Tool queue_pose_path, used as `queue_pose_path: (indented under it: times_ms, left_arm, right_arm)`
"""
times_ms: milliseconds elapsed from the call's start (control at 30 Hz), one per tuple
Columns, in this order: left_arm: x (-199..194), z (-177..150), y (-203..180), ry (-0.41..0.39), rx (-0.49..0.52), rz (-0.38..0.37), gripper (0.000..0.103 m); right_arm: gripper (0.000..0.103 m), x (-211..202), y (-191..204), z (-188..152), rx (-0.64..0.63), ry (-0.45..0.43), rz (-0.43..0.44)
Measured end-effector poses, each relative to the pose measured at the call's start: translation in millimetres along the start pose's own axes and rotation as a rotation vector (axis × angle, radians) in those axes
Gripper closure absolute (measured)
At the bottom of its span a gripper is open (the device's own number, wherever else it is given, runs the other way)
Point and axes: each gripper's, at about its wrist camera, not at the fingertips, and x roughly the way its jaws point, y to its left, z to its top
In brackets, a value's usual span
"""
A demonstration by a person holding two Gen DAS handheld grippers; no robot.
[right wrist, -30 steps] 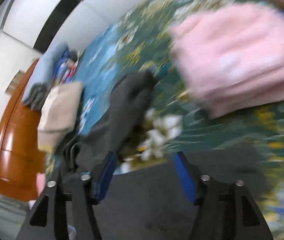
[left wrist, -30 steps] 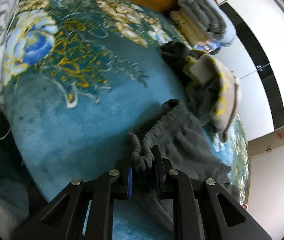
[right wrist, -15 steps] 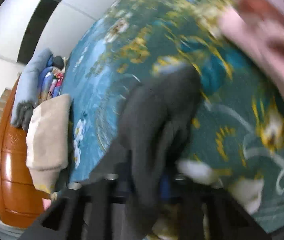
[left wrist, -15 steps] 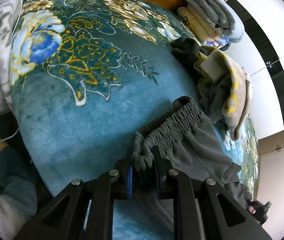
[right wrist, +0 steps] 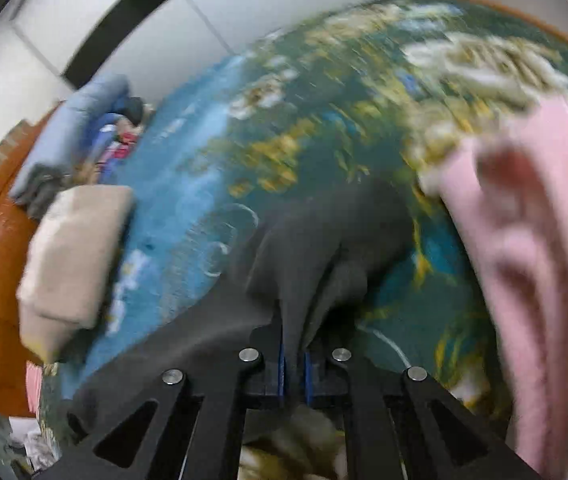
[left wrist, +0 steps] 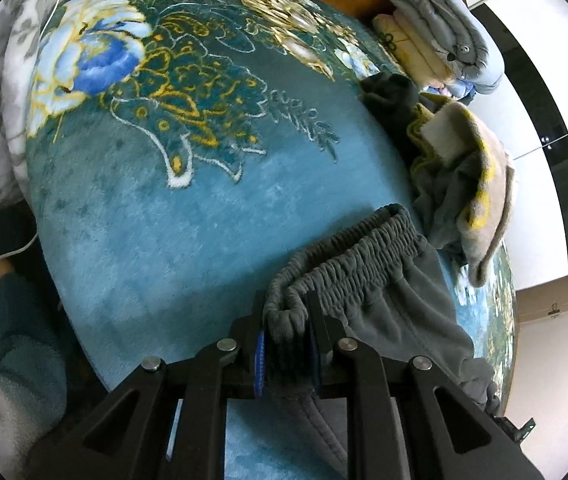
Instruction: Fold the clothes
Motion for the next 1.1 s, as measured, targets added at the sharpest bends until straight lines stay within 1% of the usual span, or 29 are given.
queue_pose_path:
  times_ms: [33,67,100,133,167,267,300,400,433,467,533,600,633,667,800,900,933,967,1000,1033,1100]
  left_arm:
    - [0,0,-1,-0.001,0.004,0.004,0.085]
    - [0,-1,-2,-0.002,0.007,0.008,0.085]
    - [0,-1,-2,-0.003,0.008,0.011,0.085]
    - [1,-1,-2,-0.004,0.007,0.014,0.085]
    - [1,-1,-2,-0.004,0.006,0.018,0.085]
    - [1,-2,-2,-0.005,0.004,0.024,0.084]
    - [2,-2,-3,-0.004,0.003,0.026,0.084]
    - [3,-1,-4,-0.001,0.001,0.032,0.084]
    - [3,-1,-5,0.000,0.001,0.034,0.084]
    - [4,0,-5,0.001,0.001,0.036,0.084]
    - [3,0,-6,0.002,0.001,0.033,0.084]
    - [2,0,-6,0.002,0.005,0.028,0.084]
    - [2,1,-6,0.002,0.007,0.027,0.084]
    - [2,1,-6,0.003,0.009,0.026,0.084]
    - [3,1,-3,0.011,0.003,0.008,0.084]
    - [2,0,-1,0.016,0.004,-0.004,0.084]
    - [1,0,-1,0.016,0.006,-0.007,0.084]
    - [1,0,0,0.016,0.006,-0.010,0.084]
    - [1,0,0,0.017,0.005,-0.012,0.084]
    - [2,0,1,0.017,0.000,-0.016,0.084]
    - [1,-1,2,0.018,-0.005,-0.020,0.084]
  right_arm:
    - [0.092,-1,-4,-2,0.013,-0.002,0.003]
    - [0.075,-7,-4,-1,0.013,-0.011,-0.005]
    - [0.064,-15,-4,0,0.009,-0.022,-0.017]
    - [0.042,-23,-4,1,0.006,-0.033,-0.028]
    - [0.034,-34,1,3,-0.010,-0.059,-0.054]
    - [0.034,-67,23,7,-0.070,-0.135,-0.136]
    - [0.034,-75,31,8,-0.087,-0.144,-0.131]
    - [0.034,-61,52,16,-0.068,-0.014,0.020]
    - [0.034,-44,61,17,-0.045,0.055,0.072]
    - [0.034,-31,67,17,-0.032,0.095,0.089]
    - [0.034,3,81,19,-0.006,0.155,0.031]
    - [0.034,30,91,24,0.042,0.170,-0.060]
    - [0.034,43,94,27,0.089,0.170,-0.118]
    - [0.034,52,96,29,0.124,0.167,-0.164]
    - [0.034,87,101,32,0.179,0.194,-0.334]
    - [0.034,96,103,32,0.181,0.205,-0.405]
    - [0.039,97,106,32,0.162,0.210,-0.430]
    - [0.047,97,106,32,0.148,0.215,-0.447]
    - [0.051,96,106,32,0.136,0.219,-0.463]
    - [0.057,96,105,32,0.124,0.223,-0.479]
    - [0.067,93,101,33,0.125,0.220,-0.467]
